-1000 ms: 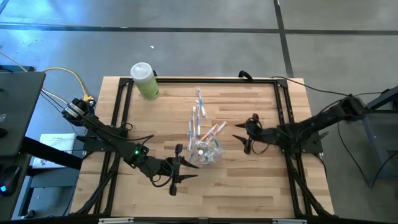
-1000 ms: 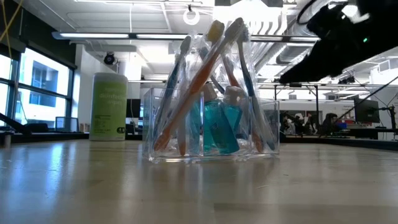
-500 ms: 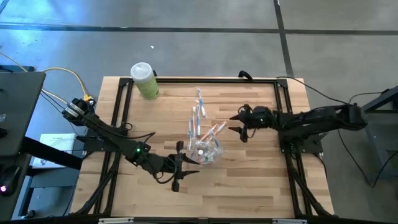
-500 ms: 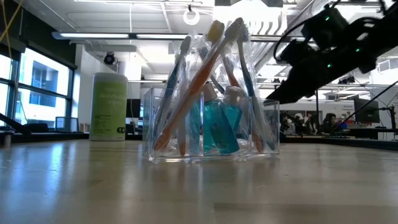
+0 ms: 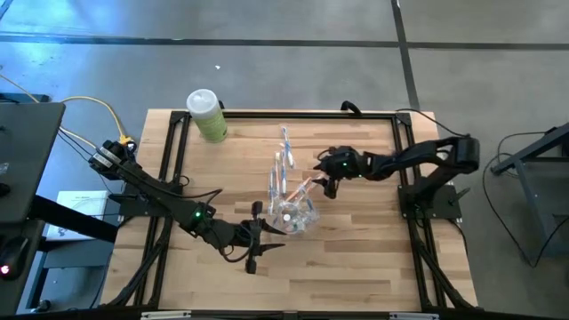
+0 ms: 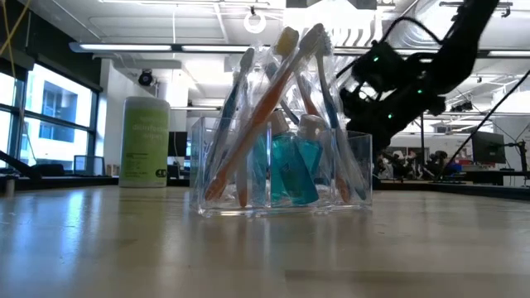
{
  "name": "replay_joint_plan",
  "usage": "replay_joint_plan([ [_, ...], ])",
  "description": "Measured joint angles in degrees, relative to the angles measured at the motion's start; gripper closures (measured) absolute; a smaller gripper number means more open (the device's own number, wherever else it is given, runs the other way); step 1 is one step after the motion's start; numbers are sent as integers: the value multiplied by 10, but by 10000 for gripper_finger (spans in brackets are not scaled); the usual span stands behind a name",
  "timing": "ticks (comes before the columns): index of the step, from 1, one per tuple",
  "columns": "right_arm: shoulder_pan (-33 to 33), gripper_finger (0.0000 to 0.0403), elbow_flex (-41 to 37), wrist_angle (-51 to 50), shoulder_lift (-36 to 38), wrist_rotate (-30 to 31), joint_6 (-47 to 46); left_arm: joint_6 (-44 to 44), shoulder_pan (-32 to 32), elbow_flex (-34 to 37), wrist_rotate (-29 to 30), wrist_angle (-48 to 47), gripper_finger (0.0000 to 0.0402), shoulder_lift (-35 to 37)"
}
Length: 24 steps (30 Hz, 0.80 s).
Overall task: Pick & Place toothbrushing station
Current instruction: Put the orange toothbrush into the transparent organizer
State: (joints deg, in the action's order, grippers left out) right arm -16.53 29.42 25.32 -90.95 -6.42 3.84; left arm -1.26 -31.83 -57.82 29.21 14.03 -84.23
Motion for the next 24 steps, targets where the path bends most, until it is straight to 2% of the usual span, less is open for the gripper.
replay_joint_plan([
  [9, 14, 180, 16, -64, -20, -45, 30, 0, -2, 0, 0, -28, 280, 0],
  [12, 26, 180, 16, -73, -20, -33, 53, 0, -2, 0, 0, -28, 280, 0],
  [19, 30, 180, 16, -92, -20, 45, 86, 0, -2, 0, 0, -28, 280, 0],
  [24, 25, 180, 16, -103, -20, 28, 96, 0, -2, 0, 0, -28, 280, 0],
])
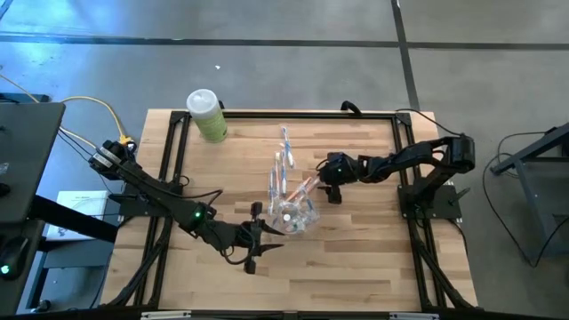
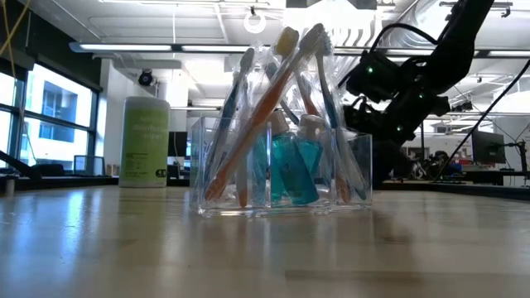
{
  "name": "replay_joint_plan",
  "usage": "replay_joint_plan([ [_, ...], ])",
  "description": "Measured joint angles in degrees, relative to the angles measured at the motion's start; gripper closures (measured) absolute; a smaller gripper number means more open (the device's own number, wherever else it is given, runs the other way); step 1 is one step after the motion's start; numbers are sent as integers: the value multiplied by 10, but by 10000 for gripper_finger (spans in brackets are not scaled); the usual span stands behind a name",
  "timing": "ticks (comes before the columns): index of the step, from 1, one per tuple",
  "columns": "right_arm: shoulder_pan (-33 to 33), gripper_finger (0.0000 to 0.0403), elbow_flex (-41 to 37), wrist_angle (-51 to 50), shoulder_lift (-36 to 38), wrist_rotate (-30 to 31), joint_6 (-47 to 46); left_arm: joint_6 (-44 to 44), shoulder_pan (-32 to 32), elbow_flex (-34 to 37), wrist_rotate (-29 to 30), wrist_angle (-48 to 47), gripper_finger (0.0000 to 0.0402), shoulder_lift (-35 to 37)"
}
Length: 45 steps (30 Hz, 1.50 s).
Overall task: Pick & Place toothbrushing station
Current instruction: Put the orange toothbrush into the transparent organizer
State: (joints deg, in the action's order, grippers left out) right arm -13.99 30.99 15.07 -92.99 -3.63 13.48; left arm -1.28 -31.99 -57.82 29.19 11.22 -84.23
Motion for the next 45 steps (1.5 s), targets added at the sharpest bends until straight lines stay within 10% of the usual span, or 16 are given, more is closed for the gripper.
replay_joint_plan([
  [8, -22, 217, 3, -69, 0, -29, -33, 0, 0, 0, 0, 0, 280, 0],
  [21, 4, 385, 2, -96, 1, -6, -29, 0, 0, 0, 0, -1, 280, 0],
  [33, 171, 388, -4, -215, 93, 194, -108, 0, 0, 0, 0, -1, 280, 0],
  [45, 397, 388, -2, -320, 292, 542, -257, 30, 0, 0, 6, 0, 280, 1],
])
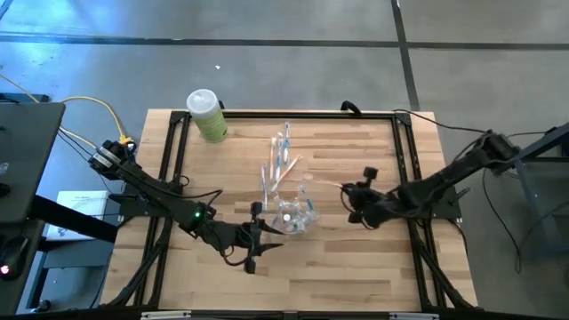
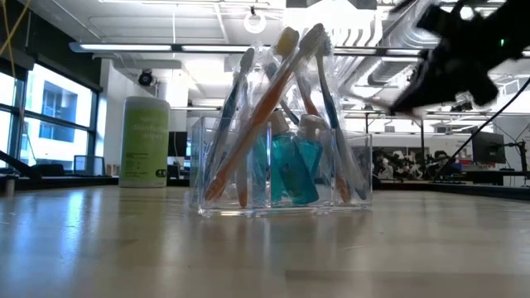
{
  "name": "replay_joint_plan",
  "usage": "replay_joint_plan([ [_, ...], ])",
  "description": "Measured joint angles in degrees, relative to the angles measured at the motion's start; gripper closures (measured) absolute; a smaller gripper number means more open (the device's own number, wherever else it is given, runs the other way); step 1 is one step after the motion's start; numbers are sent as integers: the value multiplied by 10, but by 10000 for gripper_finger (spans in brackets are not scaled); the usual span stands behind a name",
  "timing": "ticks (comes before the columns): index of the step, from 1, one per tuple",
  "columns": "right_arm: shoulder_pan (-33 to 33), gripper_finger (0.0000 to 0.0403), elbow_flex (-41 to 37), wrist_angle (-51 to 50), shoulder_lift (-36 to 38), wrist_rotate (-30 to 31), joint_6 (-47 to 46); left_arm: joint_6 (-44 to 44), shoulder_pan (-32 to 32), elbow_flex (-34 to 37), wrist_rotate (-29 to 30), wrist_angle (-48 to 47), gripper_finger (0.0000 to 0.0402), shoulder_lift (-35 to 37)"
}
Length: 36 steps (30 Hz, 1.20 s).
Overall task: Pick & Place toothbrushing station
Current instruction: Put the orange toothbrush into the transparent organizer
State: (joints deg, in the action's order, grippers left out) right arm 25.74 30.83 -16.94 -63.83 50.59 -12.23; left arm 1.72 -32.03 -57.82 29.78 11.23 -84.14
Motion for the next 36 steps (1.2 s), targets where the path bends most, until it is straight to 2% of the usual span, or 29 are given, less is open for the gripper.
replay_joint_plan([
  [4, 54, 388, 0, 78, 31, 129, 36, 0, -4, 0, 38, 2, 280, 1],
  [7, 88, 388, 0, 204, 33, 160, 132, 0, -7, 0, 63, 4, 280, 1],
  [9, 108, 388, 0, 296, 28, 136, 197, 0, -7, 0, 66, 8, 280, 1],
  [12, 124, 387, 2, 419, 4, 70, 272, 3, -7, 0, 66, 28, 280, 1],
  [17, 133, 387, 1, 570, -50, -22, 343, 25, -6, 0, 66, 78, 280, 1],
  [22, 121, 387, 3, 697, -117, -71, 410, 30, 1, 0, 62, 129, 280, -3],
  [25, 109, 387, 15, 714, -153, -90, 427, 30, 13, 0, 47, 148, 280, -4],
  [31, 76, 387, 62, 702, -207, -90, 449, 26, 33, 0, -12, 165, 280, -5],
  [36, 62, 387, 90, 698, -234, -89, 458, 27, 39, 0, -20, 170, 280, -9],
])
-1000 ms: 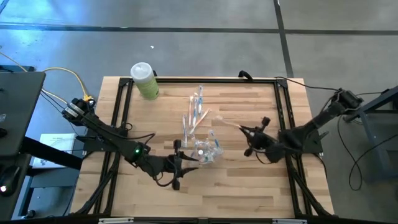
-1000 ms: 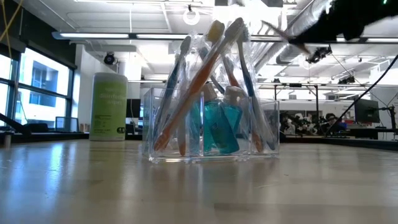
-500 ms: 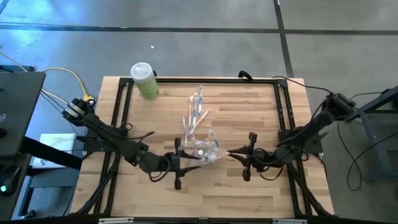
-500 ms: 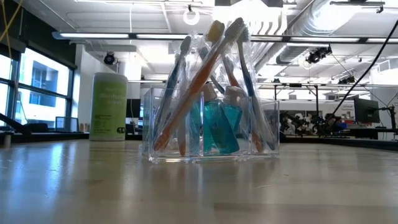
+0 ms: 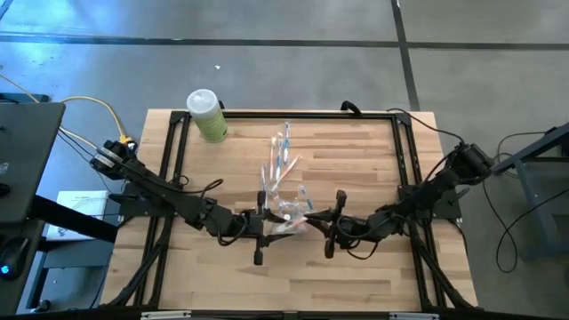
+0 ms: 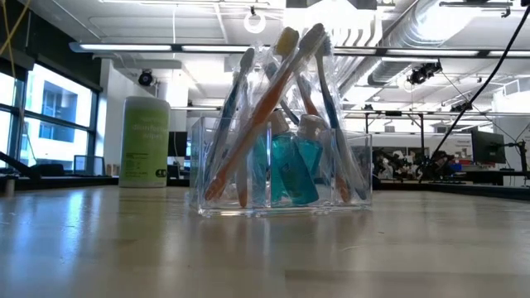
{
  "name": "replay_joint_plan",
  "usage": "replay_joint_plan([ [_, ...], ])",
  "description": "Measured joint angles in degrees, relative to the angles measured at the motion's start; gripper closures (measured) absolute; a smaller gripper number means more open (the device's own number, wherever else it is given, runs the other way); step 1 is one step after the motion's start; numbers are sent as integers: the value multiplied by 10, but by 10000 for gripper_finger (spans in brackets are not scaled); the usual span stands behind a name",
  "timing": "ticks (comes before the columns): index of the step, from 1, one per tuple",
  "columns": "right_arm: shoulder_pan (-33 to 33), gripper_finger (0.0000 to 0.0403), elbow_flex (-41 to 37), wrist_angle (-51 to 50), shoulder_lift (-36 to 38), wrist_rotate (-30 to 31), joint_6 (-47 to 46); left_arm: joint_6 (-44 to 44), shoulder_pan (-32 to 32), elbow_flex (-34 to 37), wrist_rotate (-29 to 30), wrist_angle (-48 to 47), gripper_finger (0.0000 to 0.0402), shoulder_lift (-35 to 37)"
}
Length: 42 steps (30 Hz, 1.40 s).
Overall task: Pick & Place toothbrushing station
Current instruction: Put the orange toothbrush into the transparent organizer
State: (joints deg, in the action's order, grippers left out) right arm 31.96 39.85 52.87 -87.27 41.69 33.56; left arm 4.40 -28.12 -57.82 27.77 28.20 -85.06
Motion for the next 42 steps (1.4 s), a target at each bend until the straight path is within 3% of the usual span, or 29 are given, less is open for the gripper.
replay_joint_plan([
  [27, -2, 387, 12, -65, -11, -9, -43, 18, 0, 0, 6, 20, 284, -1],
  [39, -5, 342, 11, -77, -11, -47, -51, 16, 0, 0, 11, 20, 383, -1],
  [42, -5, 328, 11, -76, -11, -47, -45, 15, 0, 0, 15, 19, 390, -1],
])
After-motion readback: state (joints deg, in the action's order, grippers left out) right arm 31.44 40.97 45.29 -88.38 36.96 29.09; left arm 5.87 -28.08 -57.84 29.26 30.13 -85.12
